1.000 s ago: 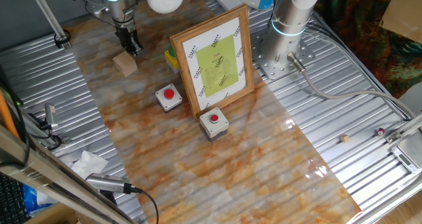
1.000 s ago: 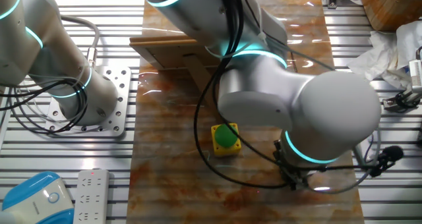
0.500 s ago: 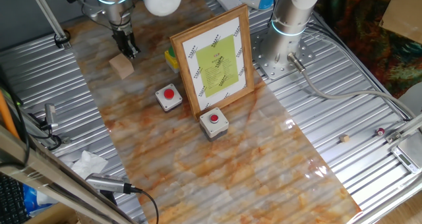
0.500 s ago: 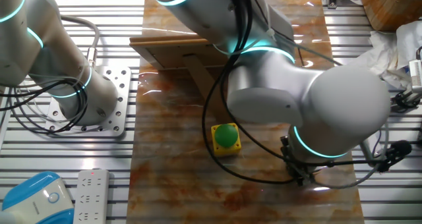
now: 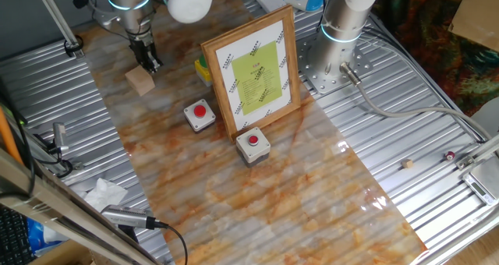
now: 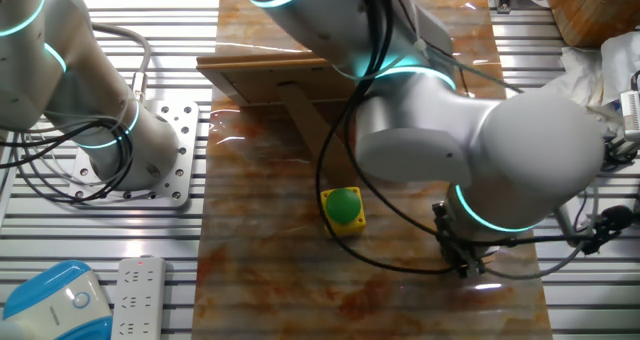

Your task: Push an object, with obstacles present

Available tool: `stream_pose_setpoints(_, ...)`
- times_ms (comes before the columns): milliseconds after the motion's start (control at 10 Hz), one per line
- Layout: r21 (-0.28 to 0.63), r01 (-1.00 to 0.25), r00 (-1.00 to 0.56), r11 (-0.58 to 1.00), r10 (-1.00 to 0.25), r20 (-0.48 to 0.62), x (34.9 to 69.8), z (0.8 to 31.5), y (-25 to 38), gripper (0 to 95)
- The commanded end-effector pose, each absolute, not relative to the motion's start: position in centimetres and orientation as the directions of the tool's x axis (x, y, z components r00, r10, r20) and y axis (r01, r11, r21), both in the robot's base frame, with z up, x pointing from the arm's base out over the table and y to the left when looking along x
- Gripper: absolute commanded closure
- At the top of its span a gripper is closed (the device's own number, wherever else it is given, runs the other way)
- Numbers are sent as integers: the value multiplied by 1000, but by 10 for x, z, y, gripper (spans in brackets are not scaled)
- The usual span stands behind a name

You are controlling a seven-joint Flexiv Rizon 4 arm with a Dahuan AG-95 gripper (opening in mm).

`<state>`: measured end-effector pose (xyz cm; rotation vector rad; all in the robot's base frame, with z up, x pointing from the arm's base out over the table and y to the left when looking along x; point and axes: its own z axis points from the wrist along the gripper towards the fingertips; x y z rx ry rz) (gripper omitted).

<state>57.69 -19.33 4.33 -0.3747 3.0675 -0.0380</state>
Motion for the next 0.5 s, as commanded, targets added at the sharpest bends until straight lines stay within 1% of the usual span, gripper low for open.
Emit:
stream_pose_setpoints(100, -32, -235, -971, 972, -236, -47, 581, 43, -191, 950)
stream_pose_setpoints(500, -32, -216, -975, 976, -218, -45, 591, 44, -184, 950)
